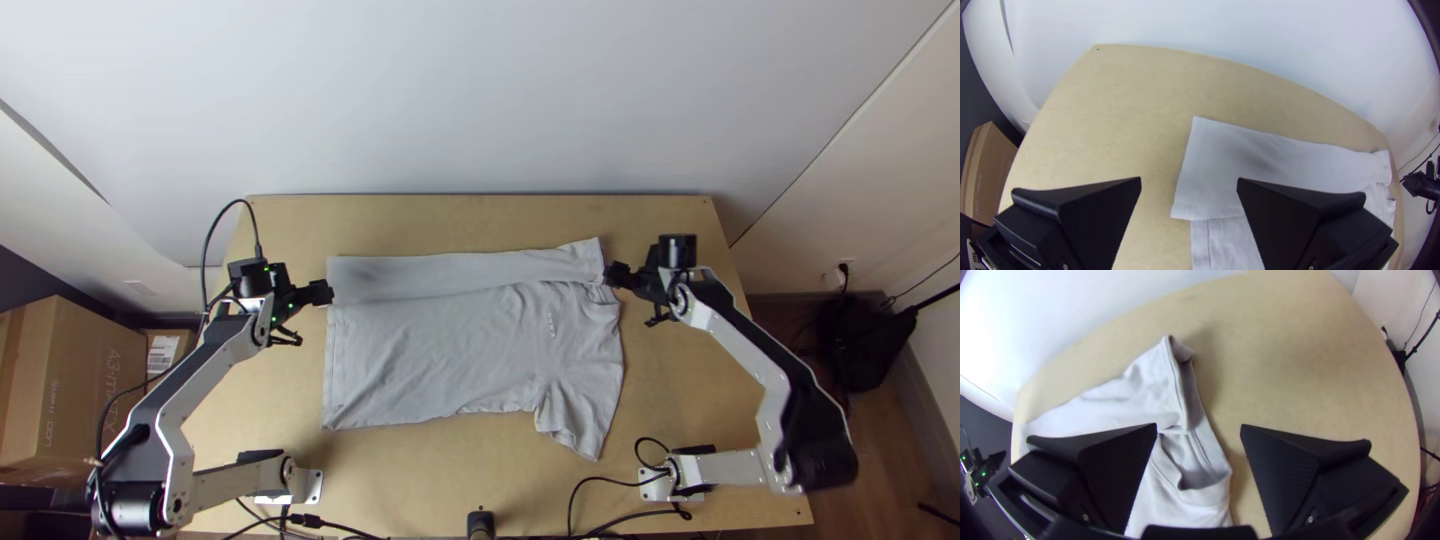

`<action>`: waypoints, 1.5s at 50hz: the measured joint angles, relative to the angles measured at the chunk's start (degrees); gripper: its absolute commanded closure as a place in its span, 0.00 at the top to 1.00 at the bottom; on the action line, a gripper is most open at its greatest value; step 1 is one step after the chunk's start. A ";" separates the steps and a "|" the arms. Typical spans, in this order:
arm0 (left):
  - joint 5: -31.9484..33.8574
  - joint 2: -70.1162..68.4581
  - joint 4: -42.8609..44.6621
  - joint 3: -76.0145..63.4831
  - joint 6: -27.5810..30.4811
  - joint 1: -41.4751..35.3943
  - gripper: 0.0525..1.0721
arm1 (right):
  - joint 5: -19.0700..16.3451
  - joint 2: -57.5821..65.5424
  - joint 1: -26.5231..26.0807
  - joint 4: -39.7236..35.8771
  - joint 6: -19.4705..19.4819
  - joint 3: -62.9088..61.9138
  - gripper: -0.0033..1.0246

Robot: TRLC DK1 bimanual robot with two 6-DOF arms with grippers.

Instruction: Fold the t-shirt

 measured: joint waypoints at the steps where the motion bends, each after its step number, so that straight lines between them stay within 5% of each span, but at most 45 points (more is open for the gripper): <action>1: 0.00 -0.57 -0.50 0.09 0.00 0.26 0.93 | 0.04 -1.84 0.00 -0.48 -0.15 -0.39 0.83; 13: 0.02 -8.04 -8.09 2.38 1.33 2.84 0.94 | 0.02 -17.64 0.02 -16.15 -0.76 -2.12 0.96; 23: 1.57 -14.93 -15.39 4.66 1.73 2.95 0.94 | 0.20 -19.71 0.37 -32.83 3.45 -4.92 0.96; 36: 2.45 -20.74 -21.57 6.88 1.75 2.58 0.94 | -7.28 -22.95 3.39 -42.51 7.41 -13.94 0.90; 47: 2.47 -23.15 -24.35 6.99 1.75 2.29 0.94 | -10.10 -22.99 5.01 -44.41 7.54 -18.18 0.59; 75: 2.60 -26.12 -26.91 6.93 2.14 2.05 0.94 | -11.80 -12.04 16.17 -41.94 7.54 -17.94 0.50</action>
